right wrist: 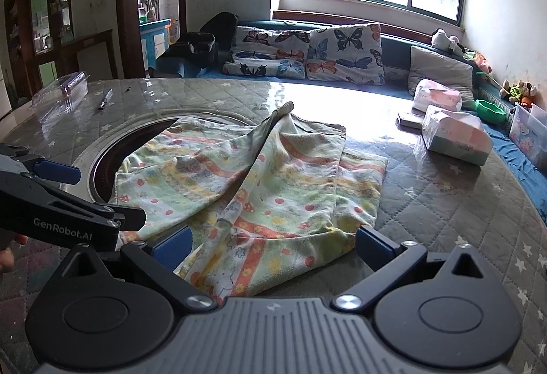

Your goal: Fold clothes

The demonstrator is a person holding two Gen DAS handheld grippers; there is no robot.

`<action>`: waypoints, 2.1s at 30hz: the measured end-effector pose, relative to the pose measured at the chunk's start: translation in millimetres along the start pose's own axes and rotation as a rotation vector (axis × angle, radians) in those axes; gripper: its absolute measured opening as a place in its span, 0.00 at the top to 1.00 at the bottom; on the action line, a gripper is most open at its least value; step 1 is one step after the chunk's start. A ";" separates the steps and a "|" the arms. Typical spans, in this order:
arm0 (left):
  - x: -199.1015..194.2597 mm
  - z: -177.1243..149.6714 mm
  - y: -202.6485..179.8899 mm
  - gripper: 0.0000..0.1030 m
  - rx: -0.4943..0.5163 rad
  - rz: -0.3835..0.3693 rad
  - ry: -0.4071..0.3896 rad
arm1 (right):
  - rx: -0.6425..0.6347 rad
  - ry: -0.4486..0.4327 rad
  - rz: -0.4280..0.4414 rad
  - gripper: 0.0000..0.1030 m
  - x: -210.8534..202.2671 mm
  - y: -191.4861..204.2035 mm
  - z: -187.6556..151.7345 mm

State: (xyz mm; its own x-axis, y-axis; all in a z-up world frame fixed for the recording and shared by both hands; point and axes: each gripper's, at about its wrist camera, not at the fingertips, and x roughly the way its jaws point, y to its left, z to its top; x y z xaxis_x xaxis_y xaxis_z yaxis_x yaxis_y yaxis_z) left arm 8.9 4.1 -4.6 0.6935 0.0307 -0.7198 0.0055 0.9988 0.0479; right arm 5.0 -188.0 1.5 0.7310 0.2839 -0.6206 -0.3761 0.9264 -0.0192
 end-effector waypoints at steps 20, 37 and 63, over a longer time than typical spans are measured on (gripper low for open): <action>33.5 33.8 1.3 0.00 0.015 0.008 0.013 | -0.012 0.015 -0.002 0.13 47.5 -19.0 44.0; 94.8 87.9 -27.1 0.15 0.108 -0.184 -0.012 | 0.043 -0.014 -0.034 0.25 74.5 -64.1 89.7; 93.1 86.4 55.9 0.97 -0.069 -0.127 -0.074 | -0.035 0.124 0.075 0.57 173.9 -18.4 103.1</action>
State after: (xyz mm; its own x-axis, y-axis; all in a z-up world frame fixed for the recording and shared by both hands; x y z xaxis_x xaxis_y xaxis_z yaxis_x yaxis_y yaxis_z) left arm 136.1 59.5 -9.2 0.7416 -0.0966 -0.6639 0.0489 0.9947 -0.0901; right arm 197.7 -130.2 -25.2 0.6253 0.3171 -0.7131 -0.4479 0.8941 0.0048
